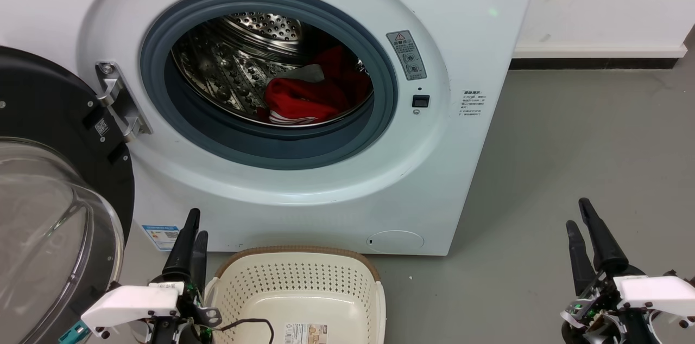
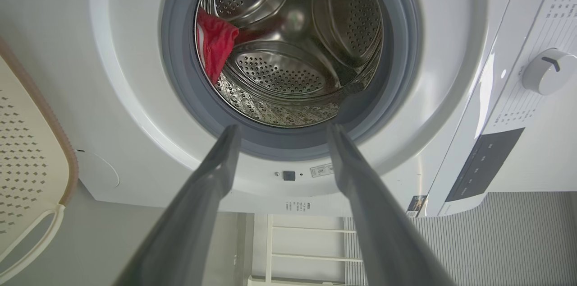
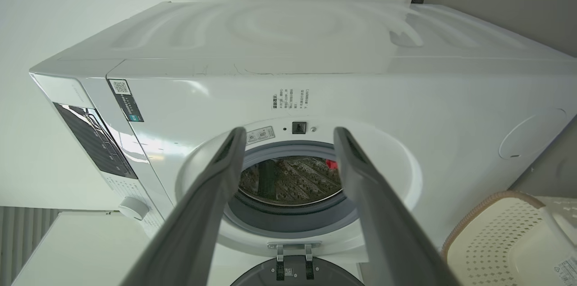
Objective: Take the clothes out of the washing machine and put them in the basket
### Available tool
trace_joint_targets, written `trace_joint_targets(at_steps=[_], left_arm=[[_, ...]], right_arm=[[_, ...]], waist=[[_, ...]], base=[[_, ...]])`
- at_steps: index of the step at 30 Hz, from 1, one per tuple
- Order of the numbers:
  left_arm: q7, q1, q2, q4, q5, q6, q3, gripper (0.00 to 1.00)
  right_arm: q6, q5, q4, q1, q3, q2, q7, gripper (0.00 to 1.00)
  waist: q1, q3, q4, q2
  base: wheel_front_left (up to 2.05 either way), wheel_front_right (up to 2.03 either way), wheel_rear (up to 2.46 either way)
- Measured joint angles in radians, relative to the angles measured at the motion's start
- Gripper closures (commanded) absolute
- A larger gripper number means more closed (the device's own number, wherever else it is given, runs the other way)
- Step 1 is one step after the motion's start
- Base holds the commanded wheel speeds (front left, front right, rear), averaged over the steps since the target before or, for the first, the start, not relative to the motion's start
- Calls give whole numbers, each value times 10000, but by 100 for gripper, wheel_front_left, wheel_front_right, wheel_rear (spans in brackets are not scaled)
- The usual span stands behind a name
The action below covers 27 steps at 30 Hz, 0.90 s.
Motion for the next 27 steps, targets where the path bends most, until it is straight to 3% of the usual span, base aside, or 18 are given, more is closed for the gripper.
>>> trace_joint_targets(at_steps=[6,27], left_arm=[[-272,0,0,-276,943,0,-12,0],[-1131,-73,4,-859,5622,86,-424,0]], right_arm=[[0,-918,-190,44,73,-17,-305,0],[0,-6429,-1020,419,232,-12,-1137,0]], waist=[[0,-3,12,0],[0,-4,33,0]], base=[[0,0,0],[0,0,0]])
